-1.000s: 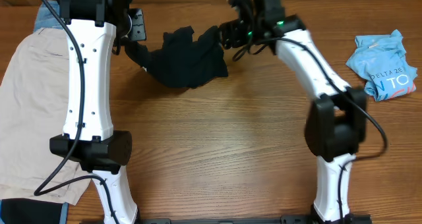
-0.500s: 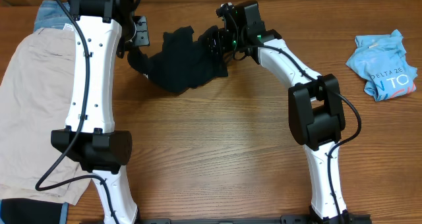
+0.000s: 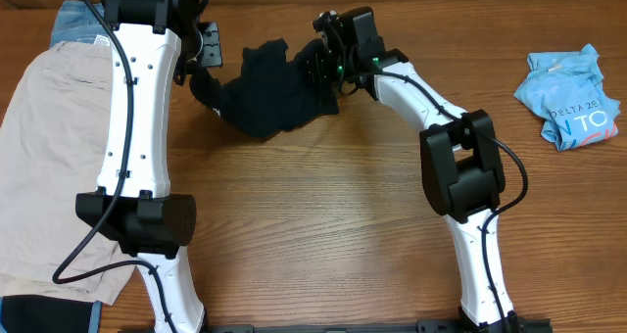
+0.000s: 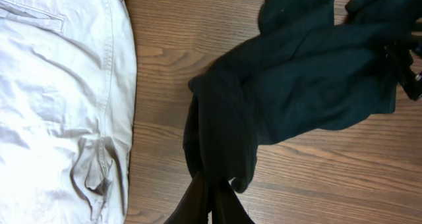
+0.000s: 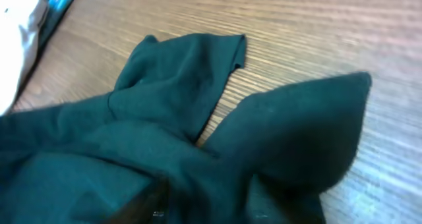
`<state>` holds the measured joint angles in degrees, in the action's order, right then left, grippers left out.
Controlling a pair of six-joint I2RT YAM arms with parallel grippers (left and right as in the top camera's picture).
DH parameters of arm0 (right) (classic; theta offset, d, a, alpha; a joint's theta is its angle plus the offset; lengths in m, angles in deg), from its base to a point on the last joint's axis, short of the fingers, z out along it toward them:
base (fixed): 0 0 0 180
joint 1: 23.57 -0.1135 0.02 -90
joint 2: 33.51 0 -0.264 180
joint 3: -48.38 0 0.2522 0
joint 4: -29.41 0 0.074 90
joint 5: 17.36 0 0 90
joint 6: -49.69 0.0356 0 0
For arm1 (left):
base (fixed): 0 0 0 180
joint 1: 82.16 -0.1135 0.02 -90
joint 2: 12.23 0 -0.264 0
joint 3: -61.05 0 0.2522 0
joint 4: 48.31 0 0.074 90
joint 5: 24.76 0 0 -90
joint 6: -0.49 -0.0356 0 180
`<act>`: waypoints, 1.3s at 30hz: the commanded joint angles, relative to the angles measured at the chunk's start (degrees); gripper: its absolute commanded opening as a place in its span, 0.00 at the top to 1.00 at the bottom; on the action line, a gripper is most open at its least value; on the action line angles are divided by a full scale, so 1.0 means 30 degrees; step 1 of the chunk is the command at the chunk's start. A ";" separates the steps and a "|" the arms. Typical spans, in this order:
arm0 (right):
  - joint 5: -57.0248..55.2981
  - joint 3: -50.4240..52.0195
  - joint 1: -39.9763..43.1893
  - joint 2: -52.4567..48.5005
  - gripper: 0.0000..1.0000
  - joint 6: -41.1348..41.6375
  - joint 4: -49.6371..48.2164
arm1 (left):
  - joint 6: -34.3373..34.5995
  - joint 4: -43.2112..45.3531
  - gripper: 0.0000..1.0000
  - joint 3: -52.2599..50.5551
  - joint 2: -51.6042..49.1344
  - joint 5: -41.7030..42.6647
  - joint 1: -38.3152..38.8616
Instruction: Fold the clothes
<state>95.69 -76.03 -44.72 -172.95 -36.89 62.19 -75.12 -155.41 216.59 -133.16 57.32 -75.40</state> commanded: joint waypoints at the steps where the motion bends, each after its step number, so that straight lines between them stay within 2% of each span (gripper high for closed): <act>1: -0.0036 -0.0117 0.0015 -0.0233 0.80 -0.0022 -0.0146 | -0.0379 0.0102 0.96 -0.0066 0.0393 -0.0066 0.0087; 4: -0.0299 -0.0117 0.0036 -0.0233 0.89 0.0299 -0.0109 | -0.0379 0.0131 0.96 -0.0066 0.0393 -0.0073 0.0095; 5: -0.0583 -0.0117 0.0036 -0.0233 0.95 0.0517 -0.0117 | -0.0386 0.0131 0.96 -0.0066 0.0393 -0.0080 0.0087; 10: -0.1311 -0.0153 0.0109 -0.0109 0.96 0.0889 0.0095 | -0.0379 0.0138 0.96 -0.0066 0.0393 -0.0758 0.0087; 14: -0.2754 -0.0860 0.0670 0.0933 0.96 0.0809 0.1676 | -0.0350 0.0525 0.96 -0.0066 0.0393 -0.2484 0.0029; 17: -0.4386 -0.2506 0.1639 0.2259 0.96 0.0648 0.3774 | -0.0226 0.2652 0.96 -0.0066 0.0401 -0.3016 -0.0240; 23: -0.4823 -0.8131 0.4146 0.4590 0.96 -0.0233 0.8772 | -0.0539 0.9522 0.96 -0.0058 0.0452 -0.3198 -0.0794; 26: -0.4816 -1.0761 0.4969 0.5362 0.96 -0.0583 1.1701 | -0.0510 1.0586 0.96 0.0000 0.0532 -0.3082 -0.0787; 30: -0.4823 -1.2014 0.5180 0.5588 0.96 -0.0627 1.5788 | -0.0510 0.8888 0.96 -0.0007 0.0525 -0.2244 -0.0780; 34: -0.4830 -1.1591 0.5180 0.5537 0.96 -0.0634 1.9241 | -0.0503 0.5872 0.96 -0.0015 0.0430 0.0867 -0.0714; 39: -0.5829 -1.1417 0.5217 0.5399 0.96 -0.0634 2.3044 | -0.0532 0.4044 0.96 -0.0219 -0.0044 0.4167 -0.0430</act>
<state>81.77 -111.13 -29.68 -155.07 -38.42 127.90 -76.19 -141.99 216.30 -133.11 61.49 -77.28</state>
